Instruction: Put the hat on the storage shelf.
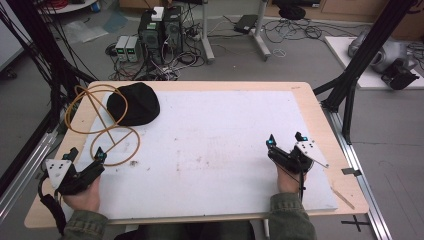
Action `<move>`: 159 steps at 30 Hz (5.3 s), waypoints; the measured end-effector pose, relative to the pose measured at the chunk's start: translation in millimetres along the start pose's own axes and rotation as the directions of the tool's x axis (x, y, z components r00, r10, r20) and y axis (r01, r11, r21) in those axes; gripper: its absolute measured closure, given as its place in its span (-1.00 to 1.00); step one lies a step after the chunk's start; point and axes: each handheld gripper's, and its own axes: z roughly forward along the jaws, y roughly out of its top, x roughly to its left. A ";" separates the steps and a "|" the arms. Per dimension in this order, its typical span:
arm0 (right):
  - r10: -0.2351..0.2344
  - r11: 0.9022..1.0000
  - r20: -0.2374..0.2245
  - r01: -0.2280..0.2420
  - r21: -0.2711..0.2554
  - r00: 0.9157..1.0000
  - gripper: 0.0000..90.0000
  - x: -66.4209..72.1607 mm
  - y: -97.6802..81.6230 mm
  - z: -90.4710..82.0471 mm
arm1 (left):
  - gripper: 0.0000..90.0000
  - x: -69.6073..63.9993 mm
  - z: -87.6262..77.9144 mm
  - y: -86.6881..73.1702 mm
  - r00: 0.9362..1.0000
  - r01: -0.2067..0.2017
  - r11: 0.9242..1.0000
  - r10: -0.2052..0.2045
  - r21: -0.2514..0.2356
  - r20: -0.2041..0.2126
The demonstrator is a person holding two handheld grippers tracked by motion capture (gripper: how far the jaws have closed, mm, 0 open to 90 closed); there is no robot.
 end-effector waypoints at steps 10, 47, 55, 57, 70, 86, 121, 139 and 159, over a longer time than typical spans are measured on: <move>-0.006 1.000 0.001 0.006 0.001 1.000 -0.85 -1.6 -0.8 -2.1 | -0.52 -0.3 1.7 0.1 1.000 0.006 1.000 -0.006 0.009 0.016; -0.044 0.996 -0.222 0.060 0.065 0.974 -0.85 28.5 37.5 47.0 | -0.52 1.3 -1.8 0.9 1.000 0.008 1.000 -0.008 0.011 0.006; -0.064 0.994 -0.248 0.083 0.066 0.967 -0.85 40.7 51.2 63.9 | -0.52 1.3 -0.7 0.6 1.000 0.012 1.000 -0.012 0.013 0.006; -0.066 0.994 -0.252 0.085 0.065 0.965 -0.85 42.6 53.6 66.2 | -0.52 1.3 -0.2 0.6 1.000 0.012 1.000 -0.012 0.012 0.006; -0.067 0.996 -0.334 0.085 0.040 0.940 -0.85 87.0 67.6 107.2 | -0.52 2.2 2.8 1.8 1.000 0.025 1.000 -0.025 0.000 0.002; -0.067 0.990 -0.421 0.113 0.086 0.905 -0.85 136.2 69.0 146.6 | -0.52 4.8 1.3 0.9 0.997 0.070 0.998 -0.070 0.007 0.019; -0.080 0.967 -0.536 0.195 0.162 0.840 -0.85 240.7 62.5 221.3 | -0.52 8.0 -2.0 -3.3 0.995 0.096 0.995 -0.097 0.033 0.035; -0.086 0.959 -0.591 0.228 0.170 0.802 -0.85 300.6 51.6 251.9 | -0.52 5.6 7.1 -1.9 0.996 0.077 0.997 -0.078 0.027 0.036; -0.095 0.944 -0.654 0.276 0.180 0.750 -0.85 358.4 39.7 275.4 | -0.53 7.1 11.6 -0.7 0.994 0.088 0.996 -0.090 0.030 0.059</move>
